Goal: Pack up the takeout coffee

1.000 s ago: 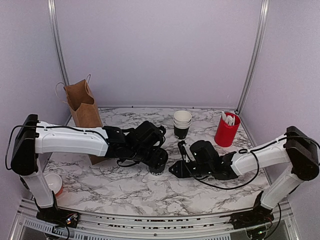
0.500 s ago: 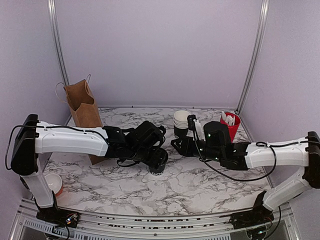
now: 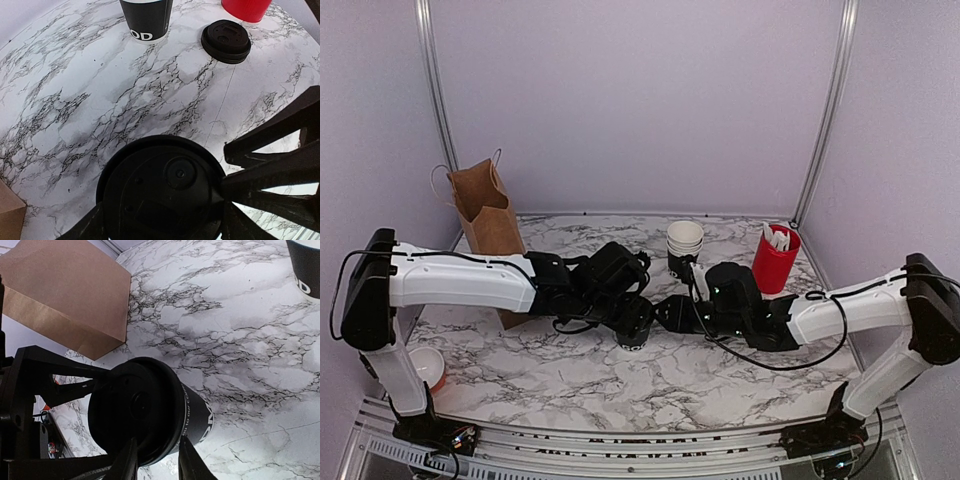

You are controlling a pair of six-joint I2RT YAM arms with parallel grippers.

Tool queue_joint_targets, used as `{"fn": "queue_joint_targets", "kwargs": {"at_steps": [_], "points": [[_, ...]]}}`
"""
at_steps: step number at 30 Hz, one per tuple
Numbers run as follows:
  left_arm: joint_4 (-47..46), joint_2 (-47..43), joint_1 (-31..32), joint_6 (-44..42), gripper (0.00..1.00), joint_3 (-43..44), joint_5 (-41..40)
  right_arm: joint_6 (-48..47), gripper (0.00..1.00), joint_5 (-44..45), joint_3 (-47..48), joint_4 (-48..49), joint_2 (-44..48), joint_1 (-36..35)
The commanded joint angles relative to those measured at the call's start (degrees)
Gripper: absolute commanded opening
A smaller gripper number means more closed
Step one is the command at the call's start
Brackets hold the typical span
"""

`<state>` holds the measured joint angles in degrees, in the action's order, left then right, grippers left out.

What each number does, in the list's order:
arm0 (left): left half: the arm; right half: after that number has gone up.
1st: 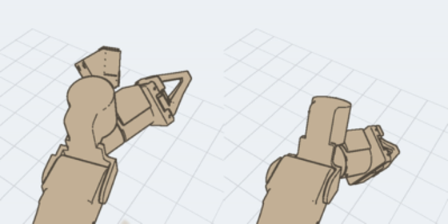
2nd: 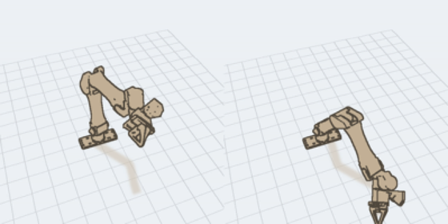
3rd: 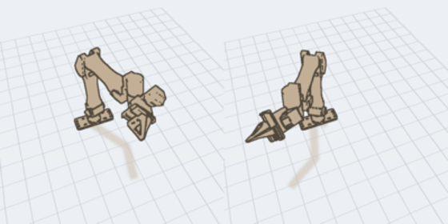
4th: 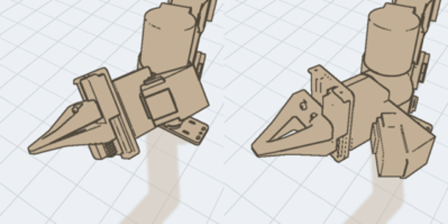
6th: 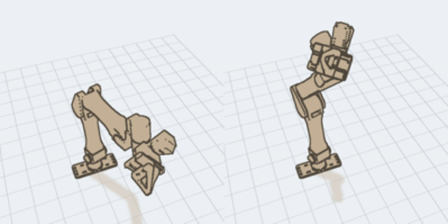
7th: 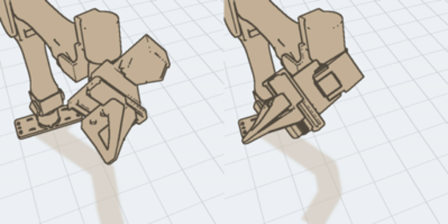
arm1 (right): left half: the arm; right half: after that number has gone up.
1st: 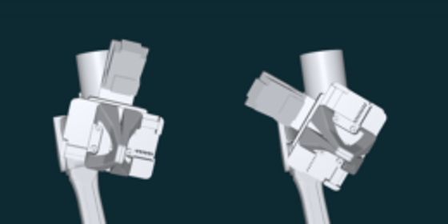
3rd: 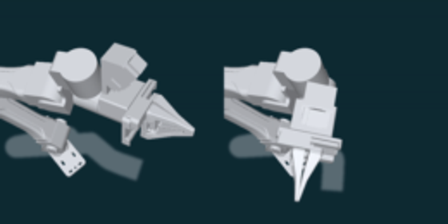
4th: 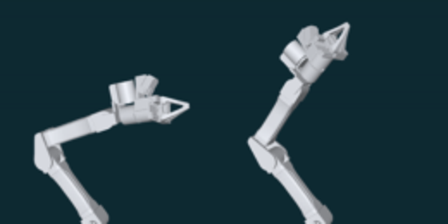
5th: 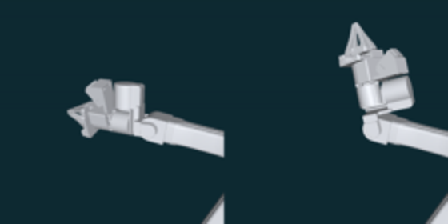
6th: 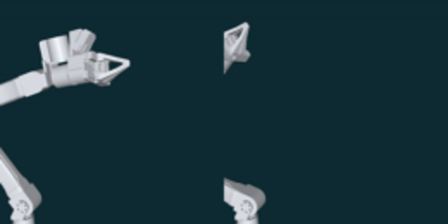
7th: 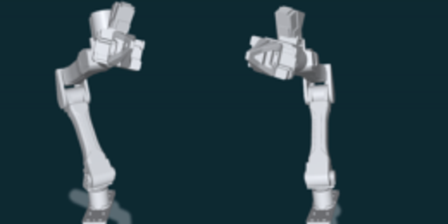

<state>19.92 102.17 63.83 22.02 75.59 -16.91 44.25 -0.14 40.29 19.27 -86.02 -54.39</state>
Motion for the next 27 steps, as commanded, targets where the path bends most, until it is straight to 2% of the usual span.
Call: {"fn": "queue_joint_targets", "kwargs": {"at_steps": [1,6,16,21,27], "points": [[3.6,0.5,0.4,0.5,0.75,-1.4,3.0,-2.4,0.28,0.4,1.8,-8.7,4.4,1.2],[3.9,-2.6,0.5,0.1,0.77,0.3,2.3,-6.5,0.3,0.7,7.7,-13.1,5.3,2.6],[4.9,-7.2,0.2,0.5,0.87,0.9,0.4,-12.1,0.36,0.5,12.6,-19.4,4.5,3.9],[4.9,-10.5,-1.8,3.7,0.86,-1.2,-0.6,-15.8,0.38,0.1,16.6,-23.0,3.5,3.8],[0.6,-16.6,-6.5,7.9,0.79,-5.6,7.5,-19.6,0.4,1.2,21.8,-27.7,-3.5,0.9]]}}
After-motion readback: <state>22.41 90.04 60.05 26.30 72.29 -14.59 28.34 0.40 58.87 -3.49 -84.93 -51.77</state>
